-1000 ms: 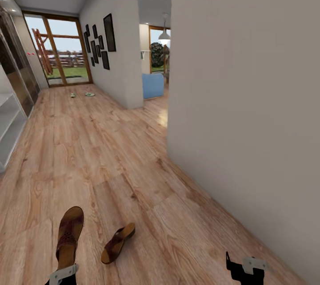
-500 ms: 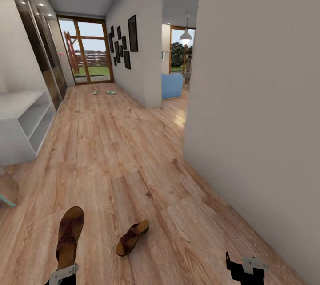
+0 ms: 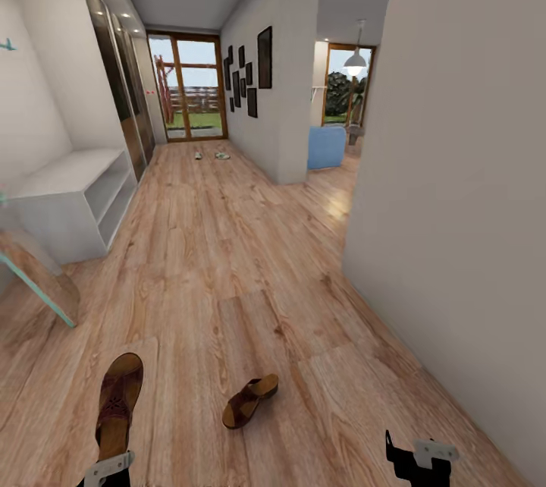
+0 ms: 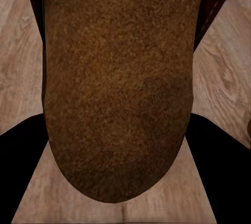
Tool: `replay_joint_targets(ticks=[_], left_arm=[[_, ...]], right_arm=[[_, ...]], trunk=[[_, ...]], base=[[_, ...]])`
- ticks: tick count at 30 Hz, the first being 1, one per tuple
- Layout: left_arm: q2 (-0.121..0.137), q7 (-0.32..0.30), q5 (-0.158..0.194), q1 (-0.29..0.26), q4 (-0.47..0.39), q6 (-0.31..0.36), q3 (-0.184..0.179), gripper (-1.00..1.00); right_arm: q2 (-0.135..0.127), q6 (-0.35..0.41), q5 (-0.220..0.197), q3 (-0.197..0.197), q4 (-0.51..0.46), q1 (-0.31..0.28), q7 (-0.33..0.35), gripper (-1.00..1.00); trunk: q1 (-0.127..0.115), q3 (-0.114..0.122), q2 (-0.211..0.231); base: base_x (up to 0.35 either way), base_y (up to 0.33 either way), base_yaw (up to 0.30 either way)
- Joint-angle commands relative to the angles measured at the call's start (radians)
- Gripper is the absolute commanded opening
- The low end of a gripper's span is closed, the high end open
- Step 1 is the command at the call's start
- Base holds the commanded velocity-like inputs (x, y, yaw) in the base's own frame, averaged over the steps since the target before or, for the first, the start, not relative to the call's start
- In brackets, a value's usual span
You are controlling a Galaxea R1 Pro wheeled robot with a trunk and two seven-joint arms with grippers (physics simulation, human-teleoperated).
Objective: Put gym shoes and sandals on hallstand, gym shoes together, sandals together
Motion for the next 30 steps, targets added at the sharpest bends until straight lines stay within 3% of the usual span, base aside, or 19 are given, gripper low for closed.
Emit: replay_joint_targets(ticks=[1,30], left_arm=[[0.000,-0.009,0.003,-0.001,0.001,-0.002,0.008,-1.00],[0.000,-0.007,0.003,-0.001,0.002,-0.002,0.009,-1.00]], right_arm=[[0.000,-0.003,0.001,-0.001,0.000,0.000,-0.002,1.00],[0.000,-0.003,0.003,0.000,0.002,0.000,-0.003,1.00]], trunk=[[0.000,-0.001,0.000],[0.000,-0.011,0.000]], base=[[0.000,0.000,0.279],[0.000,0.000,0.279]])
